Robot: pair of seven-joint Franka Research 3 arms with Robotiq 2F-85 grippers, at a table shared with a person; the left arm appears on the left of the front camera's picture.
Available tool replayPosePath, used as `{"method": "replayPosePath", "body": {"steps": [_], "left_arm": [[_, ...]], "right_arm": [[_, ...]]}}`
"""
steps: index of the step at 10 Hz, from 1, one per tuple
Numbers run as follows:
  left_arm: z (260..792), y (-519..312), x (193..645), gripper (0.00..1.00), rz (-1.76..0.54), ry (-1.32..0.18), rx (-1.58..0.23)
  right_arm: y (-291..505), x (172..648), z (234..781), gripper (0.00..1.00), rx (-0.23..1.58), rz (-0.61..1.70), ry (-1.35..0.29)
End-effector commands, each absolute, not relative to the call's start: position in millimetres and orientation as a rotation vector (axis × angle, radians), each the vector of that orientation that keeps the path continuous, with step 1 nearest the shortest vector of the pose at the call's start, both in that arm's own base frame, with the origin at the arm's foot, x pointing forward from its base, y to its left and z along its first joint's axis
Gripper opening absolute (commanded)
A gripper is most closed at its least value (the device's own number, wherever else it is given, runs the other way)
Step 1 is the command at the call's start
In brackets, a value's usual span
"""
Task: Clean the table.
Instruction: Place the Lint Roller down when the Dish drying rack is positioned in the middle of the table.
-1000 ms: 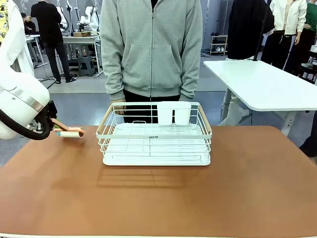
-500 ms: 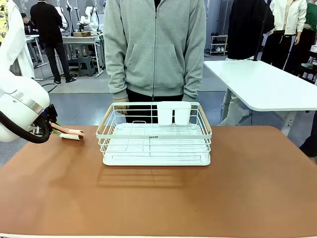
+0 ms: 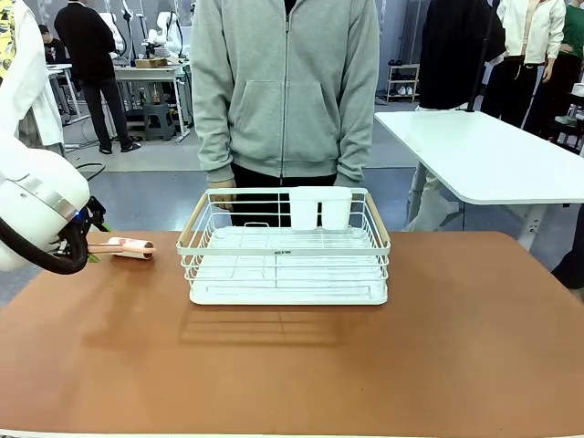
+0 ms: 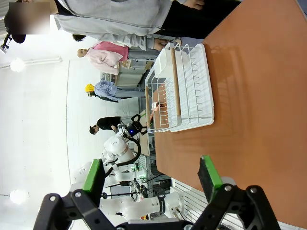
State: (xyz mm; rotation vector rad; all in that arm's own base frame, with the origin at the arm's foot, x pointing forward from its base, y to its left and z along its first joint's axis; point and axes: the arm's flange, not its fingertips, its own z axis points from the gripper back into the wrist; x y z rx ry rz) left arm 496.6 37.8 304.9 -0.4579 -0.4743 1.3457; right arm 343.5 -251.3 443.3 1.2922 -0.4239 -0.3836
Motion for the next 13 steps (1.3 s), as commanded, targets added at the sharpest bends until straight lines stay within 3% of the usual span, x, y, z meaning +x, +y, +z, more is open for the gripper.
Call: {"method": "replayPosePath", "body": {"steps": [1, 5, 9, 10, 13], "left_arm": [[328, 32, 470, 1.0, 1.271, -0.468, -0.402], [374, 19, 435, 1.0, 1.198, -0.448, -0.315], [391, 20, 434, 1.0, 1.147, -0.421, -0.279], [313, 44, 448, 1.0, 1.171, -0.476, -0.343], [313, 44, 448, 1.0, 1.171, -0.476, -0.343]], "right_arm": [[-249, 340, 445, 1.0, 1.304, -0.375, -0.436], [-249, 340, 445, 1.0, 1.304, -0.375, -0.436], [-249, 340, 445, 1.0, 1.304, -0.375, -0.436], [-249, 340, 445, 1.0, 1.304, -0.375, -0.436], [-249, 340, 445, 1.0, 1.304, -0.375, -0.436]]}}
